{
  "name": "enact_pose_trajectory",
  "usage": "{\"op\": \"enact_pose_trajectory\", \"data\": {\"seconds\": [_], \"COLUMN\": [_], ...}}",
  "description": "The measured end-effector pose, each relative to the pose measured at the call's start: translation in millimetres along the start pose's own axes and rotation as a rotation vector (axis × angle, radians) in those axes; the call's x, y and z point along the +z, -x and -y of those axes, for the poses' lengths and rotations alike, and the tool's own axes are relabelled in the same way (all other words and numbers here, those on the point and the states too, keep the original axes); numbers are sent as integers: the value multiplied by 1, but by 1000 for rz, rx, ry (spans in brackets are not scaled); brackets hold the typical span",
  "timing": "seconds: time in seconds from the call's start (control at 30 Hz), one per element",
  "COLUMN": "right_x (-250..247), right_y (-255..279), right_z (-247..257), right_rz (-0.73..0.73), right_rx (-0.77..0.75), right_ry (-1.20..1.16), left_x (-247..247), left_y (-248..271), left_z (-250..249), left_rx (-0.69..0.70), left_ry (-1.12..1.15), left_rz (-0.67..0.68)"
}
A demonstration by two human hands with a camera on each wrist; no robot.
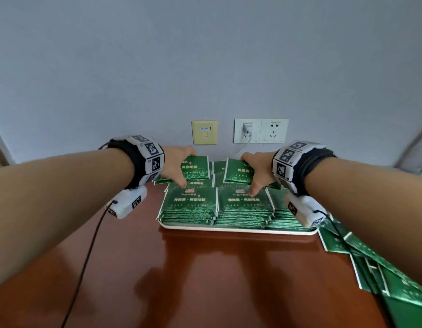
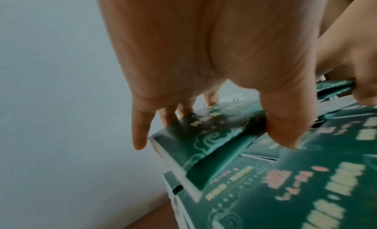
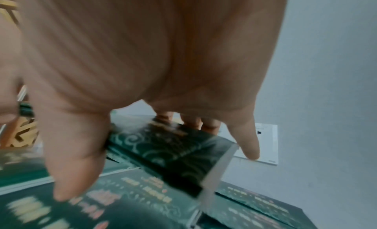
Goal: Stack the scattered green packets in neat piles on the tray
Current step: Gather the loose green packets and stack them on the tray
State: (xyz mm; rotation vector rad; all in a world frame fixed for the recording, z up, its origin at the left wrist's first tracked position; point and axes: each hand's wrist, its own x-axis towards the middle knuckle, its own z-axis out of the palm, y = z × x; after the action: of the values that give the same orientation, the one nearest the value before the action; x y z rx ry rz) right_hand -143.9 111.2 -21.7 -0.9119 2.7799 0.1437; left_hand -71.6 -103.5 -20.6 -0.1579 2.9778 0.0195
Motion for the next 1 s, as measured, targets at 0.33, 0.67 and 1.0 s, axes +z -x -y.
{"op": "enact_pose_trajectory", "data": {"seconds": [0.33, 0.67, 1.0], "right_x": [-6, 12, 5], "right_y": [-55, -54, -29], "right_z": [13, 12, 1], "right_rz": [68, -4, -55], "right_rx": [-26, -100, -62], "right_ry": [40, 162, 99], "left_x": [18, 27, 16], "left_y": [-53, -55, -40], "left_z": [9, 11, 2], "left_rx": [58, 113, 93], "left_ry": [-16, -46, 12], "left_rz": [117, 95, 30]}}
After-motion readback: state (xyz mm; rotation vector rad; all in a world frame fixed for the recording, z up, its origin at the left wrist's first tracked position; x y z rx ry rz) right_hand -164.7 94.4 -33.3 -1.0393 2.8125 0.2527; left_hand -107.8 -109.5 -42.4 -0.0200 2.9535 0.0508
